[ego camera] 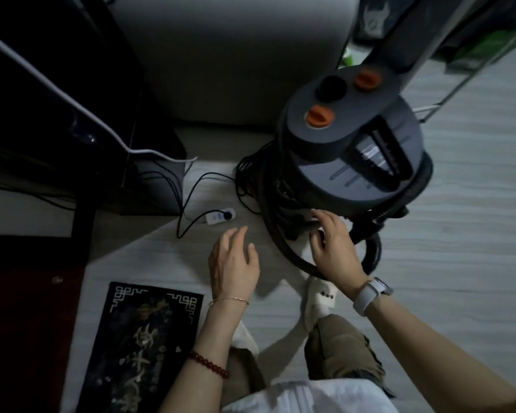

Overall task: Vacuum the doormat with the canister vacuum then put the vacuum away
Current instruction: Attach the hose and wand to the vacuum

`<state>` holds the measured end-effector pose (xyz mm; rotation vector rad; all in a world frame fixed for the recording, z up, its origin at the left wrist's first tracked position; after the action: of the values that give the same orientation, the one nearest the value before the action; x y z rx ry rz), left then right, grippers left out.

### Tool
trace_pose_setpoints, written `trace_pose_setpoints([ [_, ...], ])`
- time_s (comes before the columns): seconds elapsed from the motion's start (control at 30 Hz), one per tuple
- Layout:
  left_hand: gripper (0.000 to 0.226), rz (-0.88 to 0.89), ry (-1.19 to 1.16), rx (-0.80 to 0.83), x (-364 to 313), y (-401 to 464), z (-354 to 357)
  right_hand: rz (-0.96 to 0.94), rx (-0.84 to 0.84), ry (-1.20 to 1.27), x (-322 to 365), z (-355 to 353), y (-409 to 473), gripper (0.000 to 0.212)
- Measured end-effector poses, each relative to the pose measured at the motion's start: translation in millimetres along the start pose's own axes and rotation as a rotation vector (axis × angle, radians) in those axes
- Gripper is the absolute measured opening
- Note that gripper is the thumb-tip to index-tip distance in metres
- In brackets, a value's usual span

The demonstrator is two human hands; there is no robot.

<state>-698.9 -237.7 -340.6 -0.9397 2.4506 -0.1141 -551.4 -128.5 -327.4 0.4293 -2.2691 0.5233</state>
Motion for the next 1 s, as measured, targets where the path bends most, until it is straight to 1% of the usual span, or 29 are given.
trace_pose_setpoints([
  [0.13,0.04,0.043,-0.052,0.064,-69,11,13,0.049,-0.122,0.051,-31,-68,18,0.038],
  [0.2,0.042,0.06,-0.047,0.058,-107,26,26,0.074,-0.188,0.086,-53,-104,37,0.038],
  [0.3,0.047,0.074,0.009,0.001,-168,54,46,0.091,-0.243,0.133,-91,-154,78,0.035],
  [0.43,0.055,0.065,0.073,-0.117,-241,79,71,0.231,-0.21,0.195,-153,-188,121,0.032],
  [0.5,0.057,0.088,0.148,-0.143,-266,82,89,0.339,-0.16,0.21,-180,-192,132,0.038],
  [0.6,0.061,0.09,0.257,-0.083,-284,79,120,0.559,-0.105,0.3,-207,-189,137,0.057],
  [0.63,0.063,0.082,0.285,-0.06,-286,77,130,0.621,-0.083,0.363,-213,-186,137,0.058],
  [0.67,0.065,0.073,0.314,-0.045,-285,76,138,0.654,-0.054,0.433,-216,-180,138,0.054],
  [0.73,0.067,0.066,0.37,-0.037,-280,75,147,0.668,-0.034,0.54,-217,-171,138,0.049],
  [0.83,0.066,0.073,0.413,-0.053,-275,77,151,0.701,-0.069,0.644,-219,-164,142,0.052],
  [0.9,0.066,0.069,0.417,-0.059,-275,78,149,0.688,-0.079,0.657,-216,-163,142,0.053],
  [1.0,0.066,0.064,0.401,-0.032,-277,78,147,0.597,-0.055,0.636,-207,-167,135,0.055],
])
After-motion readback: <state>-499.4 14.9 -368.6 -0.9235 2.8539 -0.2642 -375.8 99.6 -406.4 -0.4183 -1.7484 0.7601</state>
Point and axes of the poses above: each hand's wrist, its own y-axis towards the middle knuckle, its own z-axis out of the palm, x = y × z, the point moved 3 cm from there along y, towards the middle knuckle, and after that the axes turned 12 degrees about y, right-handed, at the moved point
